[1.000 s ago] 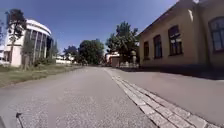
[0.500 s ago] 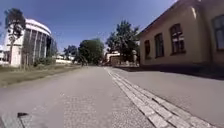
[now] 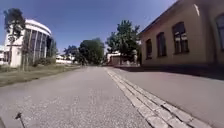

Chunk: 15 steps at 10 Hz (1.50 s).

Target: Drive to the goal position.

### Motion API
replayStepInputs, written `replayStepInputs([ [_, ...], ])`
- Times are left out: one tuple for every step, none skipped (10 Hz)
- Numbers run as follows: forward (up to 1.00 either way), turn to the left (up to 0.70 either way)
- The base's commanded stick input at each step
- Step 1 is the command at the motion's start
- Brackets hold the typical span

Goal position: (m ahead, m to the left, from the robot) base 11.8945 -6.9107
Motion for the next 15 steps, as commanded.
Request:
replayStepInputs([
  [0.7,0.03],
  [0.7,0.08],
  [0.7,0.11],
  [0.7,0.14],
  [0.7,0.03],
  [0.7,0.0],
  [0.7,0.0],
  [0.7,0.0],
  [0.7,0.0],
  [0.7,0.02],
  [0.7,0.06],
  [0.7,0.08],
  [0.7,0.06],
  [0.7,0.03],
  [0.7,0.0],
])
